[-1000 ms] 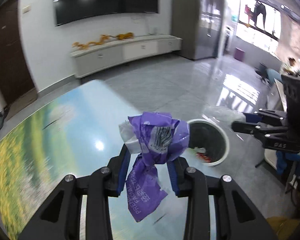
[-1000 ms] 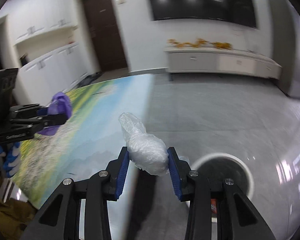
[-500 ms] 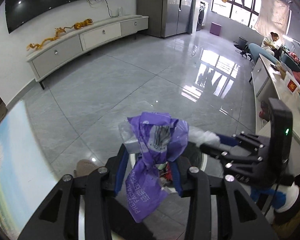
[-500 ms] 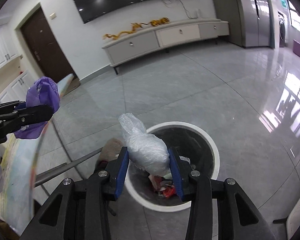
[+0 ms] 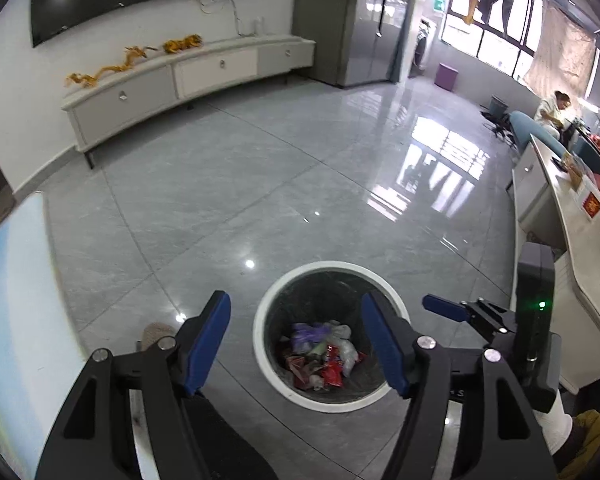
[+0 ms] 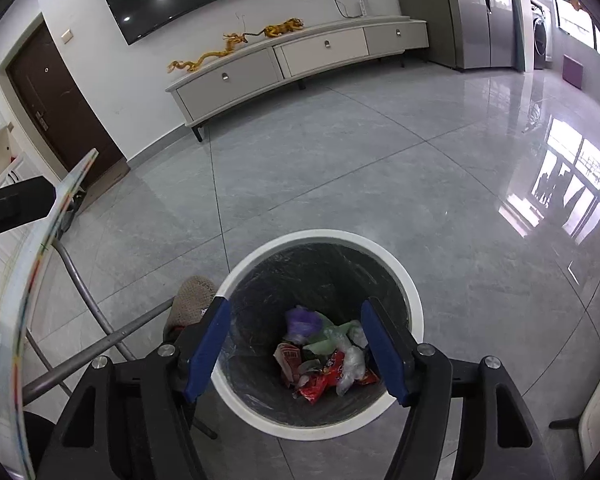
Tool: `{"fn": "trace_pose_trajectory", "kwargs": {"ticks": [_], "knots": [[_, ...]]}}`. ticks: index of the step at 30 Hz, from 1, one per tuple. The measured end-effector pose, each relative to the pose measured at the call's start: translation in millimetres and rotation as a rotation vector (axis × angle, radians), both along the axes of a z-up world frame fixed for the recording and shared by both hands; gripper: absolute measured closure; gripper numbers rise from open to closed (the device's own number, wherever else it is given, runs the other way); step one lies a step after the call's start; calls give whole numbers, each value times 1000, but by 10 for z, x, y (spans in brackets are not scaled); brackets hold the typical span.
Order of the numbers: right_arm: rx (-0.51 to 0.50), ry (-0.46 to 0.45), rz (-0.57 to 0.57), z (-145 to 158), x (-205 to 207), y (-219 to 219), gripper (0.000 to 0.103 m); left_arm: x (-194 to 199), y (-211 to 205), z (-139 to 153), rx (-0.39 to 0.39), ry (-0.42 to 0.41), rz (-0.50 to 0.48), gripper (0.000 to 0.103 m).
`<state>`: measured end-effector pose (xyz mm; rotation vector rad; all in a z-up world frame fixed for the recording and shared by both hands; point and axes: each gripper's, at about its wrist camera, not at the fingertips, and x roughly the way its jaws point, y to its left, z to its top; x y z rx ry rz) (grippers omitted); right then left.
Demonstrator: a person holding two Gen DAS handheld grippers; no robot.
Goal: Collect trash
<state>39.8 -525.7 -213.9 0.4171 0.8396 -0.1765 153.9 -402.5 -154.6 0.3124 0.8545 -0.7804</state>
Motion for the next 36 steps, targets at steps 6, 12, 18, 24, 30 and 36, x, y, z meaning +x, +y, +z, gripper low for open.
{"fn": "trace_pose_trajectory", "kwargs": {"ticks": [6, 12, 18, 24, 30, 36], "knots": [[-46, -82, 22, 463, 64, 329, 25, -183, 496, 392, -19, -152, 136, 36], [-123, -195, 86, 1066, 100, 872, 12, -394, 1123, 740, -23, -292, 301, 26], [-192, -300, 154, 1568, 49, 1459, 1, -605, 1834, 1037, -49, -396, 468, 17], [-254, -380, 197, 1946, -30, 1995, 0, -829, 2459, 1318, -83, -500, 600, 4], [-324, -434, 224, 2179, -146, 2424, 0, -985, 2940, 1499, -118, -559, 725, 0], [-364, -470, 204, 2326, -203, 2650, 0, -1052, 3272, 1530, -136, -569, 804, 0]]}}
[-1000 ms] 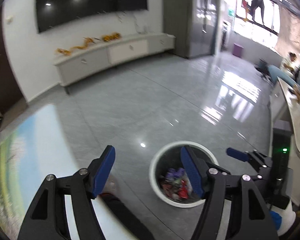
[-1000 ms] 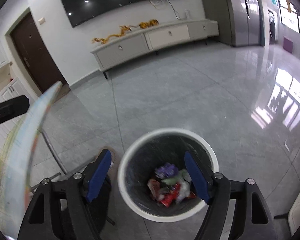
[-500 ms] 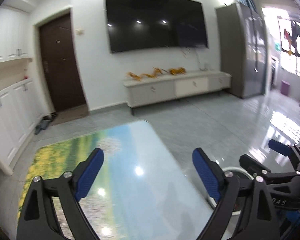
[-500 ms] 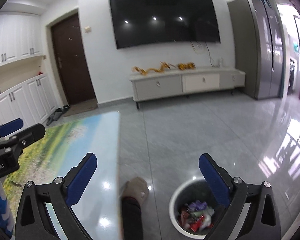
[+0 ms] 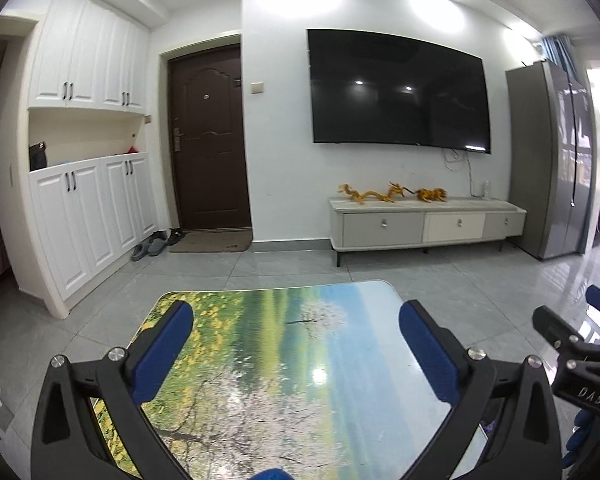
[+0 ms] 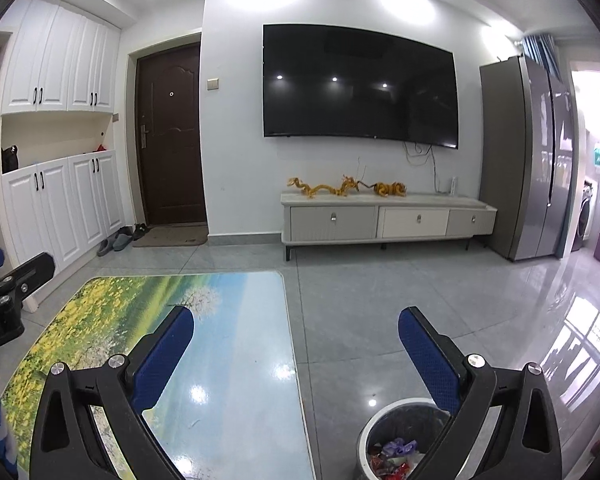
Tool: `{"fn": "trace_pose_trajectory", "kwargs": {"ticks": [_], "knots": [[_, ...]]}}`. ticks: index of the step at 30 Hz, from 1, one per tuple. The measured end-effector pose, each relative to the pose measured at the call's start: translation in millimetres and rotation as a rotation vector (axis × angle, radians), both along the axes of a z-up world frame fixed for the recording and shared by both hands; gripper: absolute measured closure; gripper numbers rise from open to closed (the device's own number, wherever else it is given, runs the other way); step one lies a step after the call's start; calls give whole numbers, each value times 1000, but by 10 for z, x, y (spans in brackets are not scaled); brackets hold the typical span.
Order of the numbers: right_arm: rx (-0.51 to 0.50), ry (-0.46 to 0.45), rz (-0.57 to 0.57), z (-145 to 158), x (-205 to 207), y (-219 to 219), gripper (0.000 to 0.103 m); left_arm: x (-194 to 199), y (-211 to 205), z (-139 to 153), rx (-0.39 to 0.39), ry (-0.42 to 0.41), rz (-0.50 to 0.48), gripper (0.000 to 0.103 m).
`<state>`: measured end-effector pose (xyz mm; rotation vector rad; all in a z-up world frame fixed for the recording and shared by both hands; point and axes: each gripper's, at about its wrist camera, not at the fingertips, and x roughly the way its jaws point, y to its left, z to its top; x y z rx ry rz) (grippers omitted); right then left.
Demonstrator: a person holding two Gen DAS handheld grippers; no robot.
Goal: Collect trash
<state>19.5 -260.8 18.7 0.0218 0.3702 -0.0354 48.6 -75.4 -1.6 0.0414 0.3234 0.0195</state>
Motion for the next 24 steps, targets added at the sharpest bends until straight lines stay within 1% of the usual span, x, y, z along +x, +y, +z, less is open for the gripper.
{"fn": "trace_pose_trajectory", "kwargs": {"ticks": [2, 5, 10, 24], "knots": [[-5, -8, -4, 12, -5, 36, 0, -25, 110, 7, -17, -16, 14, 0], [-5, -7, -10, -6, 19, 73, 0, -46, 166, 9, -30, -37, 30, 0], [-9, 3, -18, -71, 27, 59, 0, -69, 229, -16, -28, -49, 54, 0], [-14, -2, -67, -135, 44, 42, 0, 2, 303, -108, -38, -15, 51, 0]]}}
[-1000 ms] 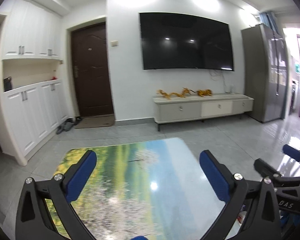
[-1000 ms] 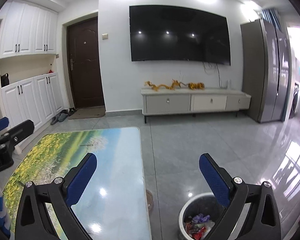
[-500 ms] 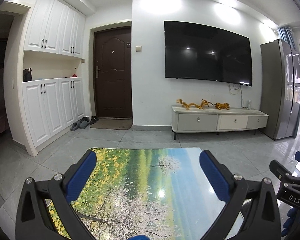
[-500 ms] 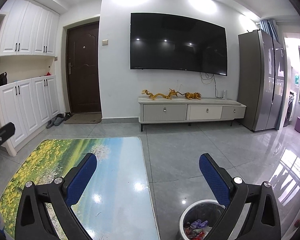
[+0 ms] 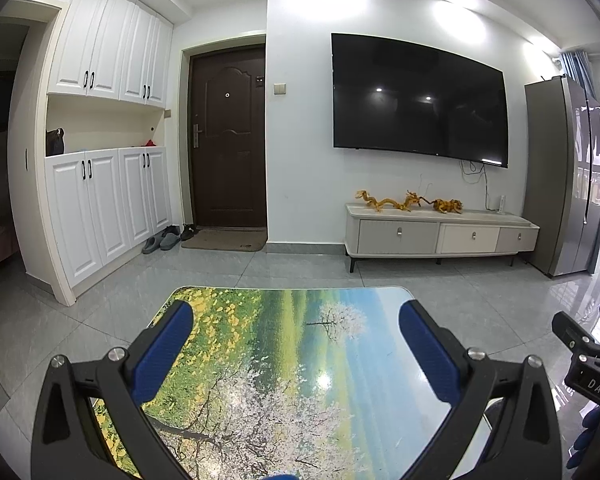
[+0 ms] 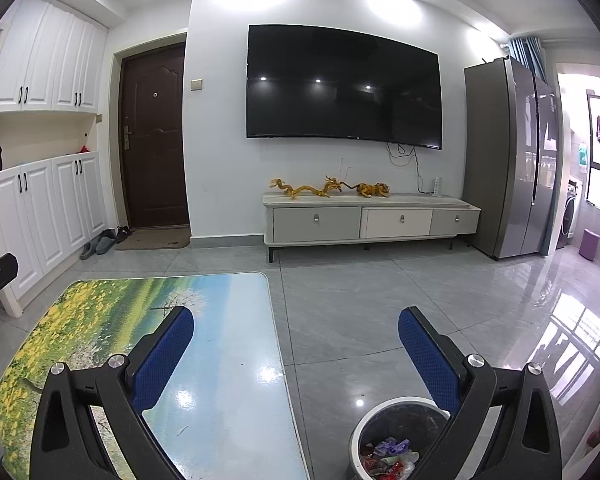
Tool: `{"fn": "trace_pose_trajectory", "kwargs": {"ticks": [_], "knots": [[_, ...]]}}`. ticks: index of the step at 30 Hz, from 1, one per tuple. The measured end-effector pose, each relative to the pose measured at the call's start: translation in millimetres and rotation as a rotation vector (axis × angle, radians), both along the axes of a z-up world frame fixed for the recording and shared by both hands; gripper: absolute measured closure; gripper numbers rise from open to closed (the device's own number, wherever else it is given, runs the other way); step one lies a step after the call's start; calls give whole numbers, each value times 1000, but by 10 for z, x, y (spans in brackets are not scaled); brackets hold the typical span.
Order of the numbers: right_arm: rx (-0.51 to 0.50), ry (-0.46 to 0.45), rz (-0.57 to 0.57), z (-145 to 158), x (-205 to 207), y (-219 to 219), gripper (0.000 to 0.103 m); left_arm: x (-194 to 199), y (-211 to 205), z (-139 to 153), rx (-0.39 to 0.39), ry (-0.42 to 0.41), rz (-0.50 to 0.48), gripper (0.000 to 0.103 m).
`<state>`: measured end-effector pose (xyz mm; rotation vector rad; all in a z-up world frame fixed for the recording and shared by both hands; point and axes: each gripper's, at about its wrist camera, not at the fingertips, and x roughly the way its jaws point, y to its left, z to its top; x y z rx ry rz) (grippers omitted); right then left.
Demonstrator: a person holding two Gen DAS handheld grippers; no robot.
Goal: Collect trash
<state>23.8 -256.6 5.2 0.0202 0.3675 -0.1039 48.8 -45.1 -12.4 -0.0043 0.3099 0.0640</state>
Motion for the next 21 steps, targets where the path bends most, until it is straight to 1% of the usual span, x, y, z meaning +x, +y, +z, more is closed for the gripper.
{"fn": "trace_pose_trajectory", "kwargs": {"ticks": [21], "knots": [[-21, 6, -12, -20, -13, 7, 0, 38, 63, -53, -4, 3, 5, 0]]}}
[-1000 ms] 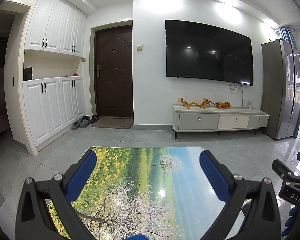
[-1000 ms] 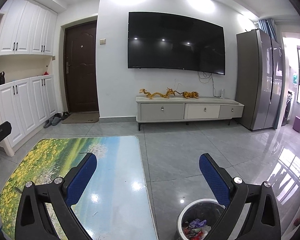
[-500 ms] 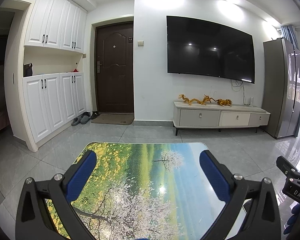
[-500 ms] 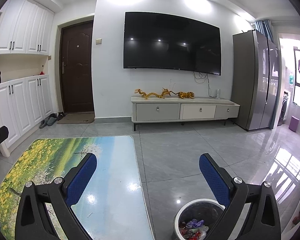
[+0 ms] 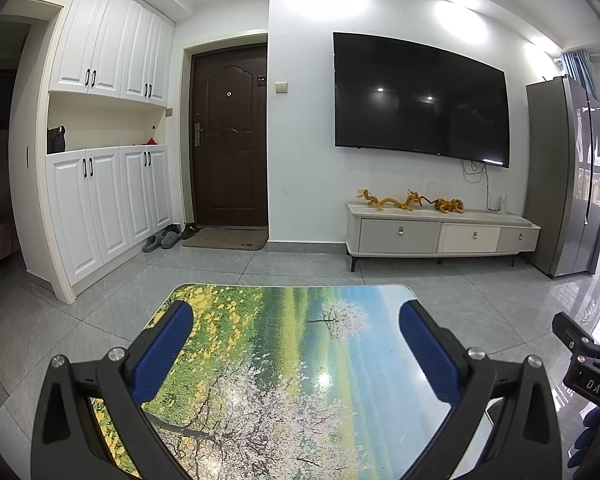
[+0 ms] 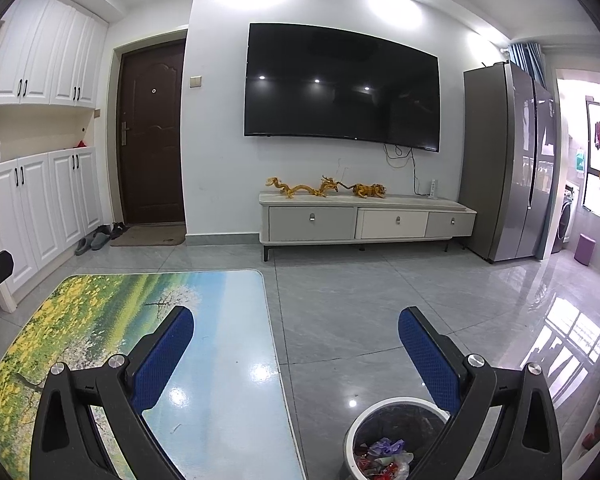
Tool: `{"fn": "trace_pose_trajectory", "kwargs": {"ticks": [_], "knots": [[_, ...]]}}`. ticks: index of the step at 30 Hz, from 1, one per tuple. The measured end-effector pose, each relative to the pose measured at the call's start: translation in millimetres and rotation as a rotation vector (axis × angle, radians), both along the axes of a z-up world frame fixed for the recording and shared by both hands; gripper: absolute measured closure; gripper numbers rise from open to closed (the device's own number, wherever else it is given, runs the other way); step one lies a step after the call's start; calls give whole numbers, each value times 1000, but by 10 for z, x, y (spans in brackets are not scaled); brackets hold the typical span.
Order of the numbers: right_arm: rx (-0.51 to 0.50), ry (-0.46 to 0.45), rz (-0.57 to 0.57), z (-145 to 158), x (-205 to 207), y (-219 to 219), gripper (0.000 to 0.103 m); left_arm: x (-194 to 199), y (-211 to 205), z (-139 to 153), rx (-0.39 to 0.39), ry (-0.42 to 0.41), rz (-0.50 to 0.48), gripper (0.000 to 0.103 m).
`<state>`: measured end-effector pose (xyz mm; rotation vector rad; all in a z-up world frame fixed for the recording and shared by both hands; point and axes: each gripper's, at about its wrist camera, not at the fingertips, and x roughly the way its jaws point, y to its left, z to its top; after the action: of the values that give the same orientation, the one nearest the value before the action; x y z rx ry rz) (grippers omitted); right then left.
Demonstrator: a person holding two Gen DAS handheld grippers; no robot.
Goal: Collect trash
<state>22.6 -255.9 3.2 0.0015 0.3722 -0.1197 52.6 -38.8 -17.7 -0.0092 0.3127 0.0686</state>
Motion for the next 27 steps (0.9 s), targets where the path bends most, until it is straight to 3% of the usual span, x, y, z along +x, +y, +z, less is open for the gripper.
{"fn": "trace_pose_trajectory", "kwargs": {"ticks": [27], "knots": [[-29, -3, -25, -7, -30, -40, 0, 37, 40, -85, 8, 41, 14, 0]]}}
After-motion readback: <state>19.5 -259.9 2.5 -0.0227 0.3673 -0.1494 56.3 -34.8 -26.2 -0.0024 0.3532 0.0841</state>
